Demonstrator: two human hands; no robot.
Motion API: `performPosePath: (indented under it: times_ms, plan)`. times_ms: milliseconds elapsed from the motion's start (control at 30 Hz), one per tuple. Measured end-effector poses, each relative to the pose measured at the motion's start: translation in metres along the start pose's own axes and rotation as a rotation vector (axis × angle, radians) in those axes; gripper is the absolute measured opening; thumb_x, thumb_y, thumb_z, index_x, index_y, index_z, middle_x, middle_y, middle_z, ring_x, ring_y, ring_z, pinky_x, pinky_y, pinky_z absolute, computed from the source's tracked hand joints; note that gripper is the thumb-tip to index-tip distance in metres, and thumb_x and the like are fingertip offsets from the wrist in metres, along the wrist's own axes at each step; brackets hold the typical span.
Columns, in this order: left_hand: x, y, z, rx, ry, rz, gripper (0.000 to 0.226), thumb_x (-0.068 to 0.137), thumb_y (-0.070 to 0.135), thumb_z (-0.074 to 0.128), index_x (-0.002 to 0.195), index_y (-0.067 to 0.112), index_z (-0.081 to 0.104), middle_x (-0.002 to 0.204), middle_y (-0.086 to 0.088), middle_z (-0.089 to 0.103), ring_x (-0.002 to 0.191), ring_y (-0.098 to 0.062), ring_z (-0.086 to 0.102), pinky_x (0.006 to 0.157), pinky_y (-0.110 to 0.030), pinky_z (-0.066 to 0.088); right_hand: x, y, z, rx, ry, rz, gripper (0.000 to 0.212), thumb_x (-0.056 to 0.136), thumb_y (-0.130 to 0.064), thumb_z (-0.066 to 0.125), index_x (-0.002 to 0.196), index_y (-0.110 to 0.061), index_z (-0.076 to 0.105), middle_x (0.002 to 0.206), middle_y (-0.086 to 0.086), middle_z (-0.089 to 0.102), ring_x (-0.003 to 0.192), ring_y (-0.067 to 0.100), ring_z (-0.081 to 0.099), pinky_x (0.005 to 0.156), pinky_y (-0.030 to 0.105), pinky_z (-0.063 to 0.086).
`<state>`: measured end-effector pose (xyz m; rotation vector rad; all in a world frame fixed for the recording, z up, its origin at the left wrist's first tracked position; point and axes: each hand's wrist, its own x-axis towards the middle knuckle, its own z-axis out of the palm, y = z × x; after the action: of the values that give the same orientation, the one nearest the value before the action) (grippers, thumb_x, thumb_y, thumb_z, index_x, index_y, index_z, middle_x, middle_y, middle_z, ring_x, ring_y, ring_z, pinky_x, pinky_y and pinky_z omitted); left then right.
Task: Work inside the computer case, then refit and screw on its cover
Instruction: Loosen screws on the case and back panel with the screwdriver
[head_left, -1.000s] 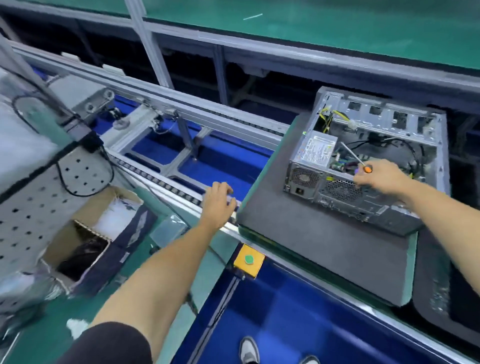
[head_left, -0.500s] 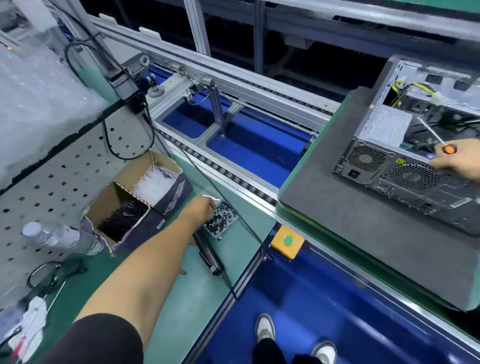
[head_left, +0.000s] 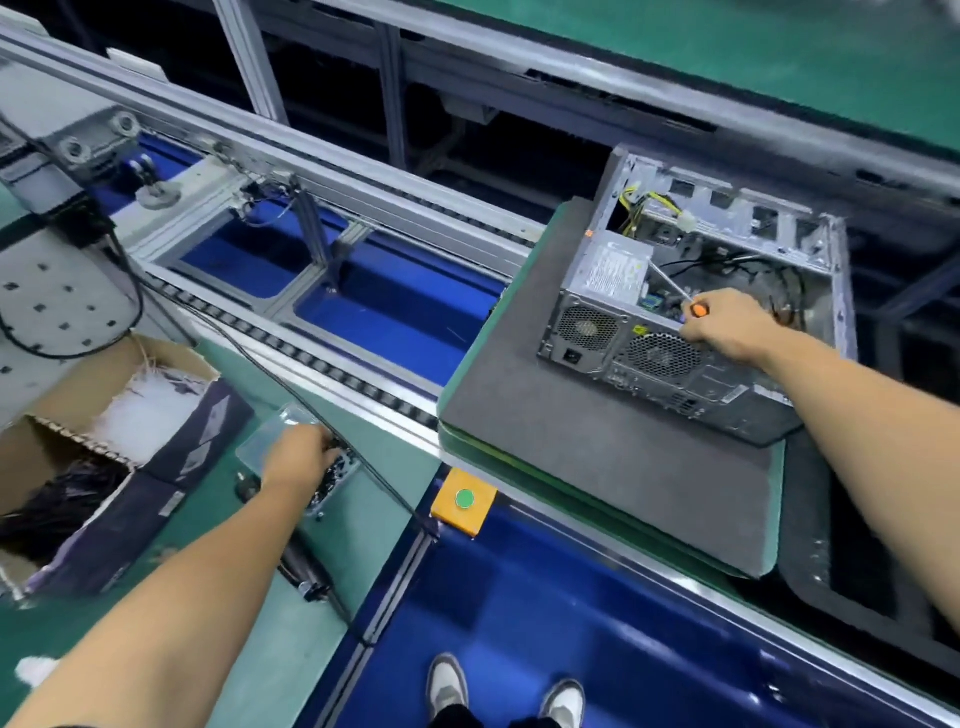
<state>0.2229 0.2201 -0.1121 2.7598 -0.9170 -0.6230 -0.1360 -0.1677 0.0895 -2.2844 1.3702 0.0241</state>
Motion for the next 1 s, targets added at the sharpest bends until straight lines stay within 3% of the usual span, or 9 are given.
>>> performPosePath:
  times_ms: [100, 233, 400, 700, 833, 933, 1000]
  plan:
    - [0.0, 0.003, -0.001, -0.057, -0.021, -0.003, 0.009, 0.094, 0.017, 0.073, 0.101, 0.012, 0.076, 0.1, -0.008, 0.076, 0.086, -0.025, 0.067, 0.079, -0.035, 0.053, 0.0, 0.001, 0.001, 0.006, 0.014, 0.001, 0.017, 0.081, -0.009, 0.069, 0.072, -0.011, 0.054, 0.064, 0.009, 0.055, 0.057, 0.023, 0.043, 0.054, 0.032, 0.033]
    - [0.0, 0.004, -0.001, -0.079, -0.085, 0.002, 0.02, 0.093, 0.014, 0.074, 0.111, 0.006, 0.072, 0.107, -0.011, 0.074, 0.098, -0.027, 0.068, 0.093, -0.037, 0.055, 0.001, 0.001, 0.003, 0.003, 0.006, -0.019, 0.016, 0.081, -0.008, 0.068, 0.072, -0.01, 0.055, 0.064, 0.009, 0.054, 0.058, 0.024, 0.041, 0.056, 0.034, 0.032]
    - [-0.003, 0.003, 0.0, -0.078, -0.11, 0.039, 0.01, 0.092, 0.015, 0.075, 0.099, 0.008, 0.071, 0.096, -0.007, 0.071, 0.091, -0.024, 0.067, 0.077, -0.032, 0.05, 0.002, 0.003, 0.006, 0.033, 0.028, -0.022, 0.022, 0.079, -0.005, 0.066, 0.065, -0.013, 0.051, 0.061, 0.007, 0.049, 0.06, 0.025, 0.04, 0.061, 0.036, 0.033]
    - [0.001, -0.009, -0.01, -0.158, -0.117, 0.053, 0.006, 0.098, 0.009, 0.065, 0.099, 0.003, 0.064, 0.092, -0.013, 0.073, 0.088, -0.03, 0.069, 0.081, -0.042, 0.057, -0.001, 0.003, 0.008, 0.069, 0.051, -0.002, 0.029, 0.08, -0.006, 0.065, 0.062, -0.014, 0.044, 0.064, 0.01, 0.047, 0.062, 0.024, 0.038, 0.06, 0.036, 0.03]
    - [0.0, -0.016, -0.017, -0.231, -0.139, 0.087, 0.009, 0.099, 0.009, 0.064, 0.098, 0.0, 0.062, 0.083, -0.013, 0.074, 0.073, -0.023, 0.067, 0.064, -0.03, 0.05, -0.001, 0.003, 0.009, 0.081, 0.052, -0.006, 0.026, 0.08, -0.005, 0.065, 0.063, -0.013, 0.047, 0.063, 0.009, 0.047, 0.062, 0.024, 0.036, 0.059, 0.036, 0.029]
    - [-0.002, -0.021, -0.02, -0.4, -0.211, 0.068, 0.009, 0.098, 0.004, 0.063, 0.094, -0.002, 0.057, 0.09, -0.02, 0.074, 0.076, -0.025, 0.066, 0.076, -0.038, 0.055, 0.0, 0.005, 0.009, 0.073, 0.055, -0.011, 0.019, 0.079, -0.005, 0.065, 0.067, -0.01, 0.052, 0.065, 0.01, 0.048, 0.064, 0.024, 0.037, 0.061, 0.036, 0.029]
    - [-0.004, -0.025, -0.023, -0.499, -0.246, 0.059, 0.009, 0.098, 0.0, 0.061, 0.092, 0.001, 0.054, 0.095, -0.025, 0.073, 0.079, -0.026, 0.064, 0.074, -0.035, 0.054, 0.001, 0.005, 0.009, 0.06, 0.059, -0.015, 0.018, 0.08, -0.005, 0.064, 0.067, -0.009, 0.052, 0.064, 0.01, 0.048, 0.064, 0.025, 0.036, 0.063, 0.037, 0.03]
